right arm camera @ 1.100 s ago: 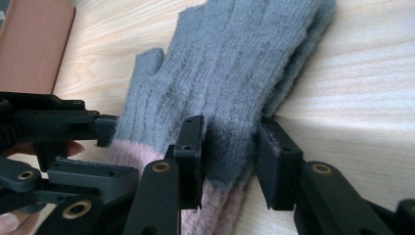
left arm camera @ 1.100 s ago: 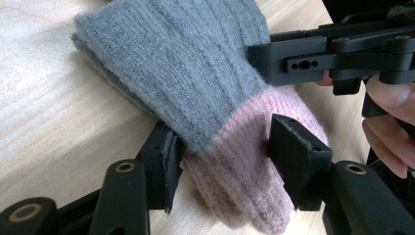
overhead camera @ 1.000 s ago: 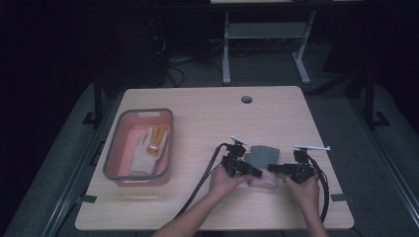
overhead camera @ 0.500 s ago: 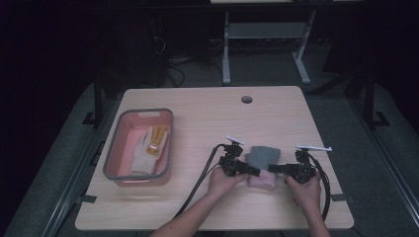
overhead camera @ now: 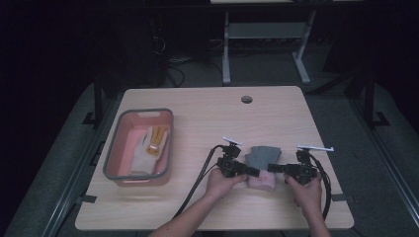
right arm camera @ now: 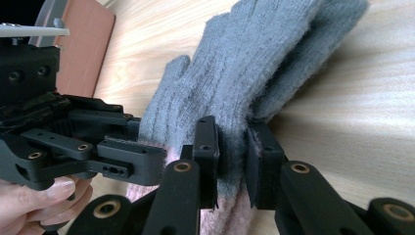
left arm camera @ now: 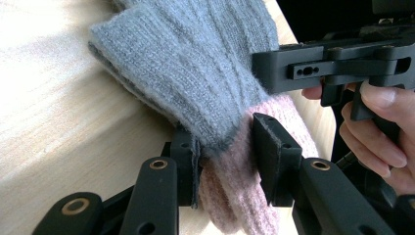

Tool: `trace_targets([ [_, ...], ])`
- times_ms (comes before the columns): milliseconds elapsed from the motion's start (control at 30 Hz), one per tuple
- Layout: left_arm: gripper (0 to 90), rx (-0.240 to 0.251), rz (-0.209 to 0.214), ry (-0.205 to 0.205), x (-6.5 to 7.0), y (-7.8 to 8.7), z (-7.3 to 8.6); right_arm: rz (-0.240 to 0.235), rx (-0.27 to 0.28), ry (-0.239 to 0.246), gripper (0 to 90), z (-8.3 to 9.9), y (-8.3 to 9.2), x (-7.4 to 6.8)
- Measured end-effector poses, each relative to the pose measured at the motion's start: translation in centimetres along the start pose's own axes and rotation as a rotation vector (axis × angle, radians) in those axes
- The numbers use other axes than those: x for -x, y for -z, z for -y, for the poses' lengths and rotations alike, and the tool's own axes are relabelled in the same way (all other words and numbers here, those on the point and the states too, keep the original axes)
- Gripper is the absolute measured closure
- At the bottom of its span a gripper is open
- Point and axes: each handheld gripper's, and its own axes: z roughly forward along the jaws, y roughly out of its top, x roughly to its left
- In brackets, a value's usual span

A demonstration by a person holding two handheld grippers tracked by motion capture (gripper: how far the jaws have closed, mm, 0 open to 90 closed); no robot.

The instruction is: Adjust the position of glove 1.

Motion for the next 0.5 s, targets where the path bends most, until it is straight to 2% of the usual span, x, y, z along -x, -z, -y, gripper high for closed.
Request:
trace_targets([
  [500, 64.5, 0.023, 0.006, -0.020, 0.1, 1.8, 0.1, -0.021, 0.019, 0.033, 76.9, 0.0, -0.1, -1.6],
])
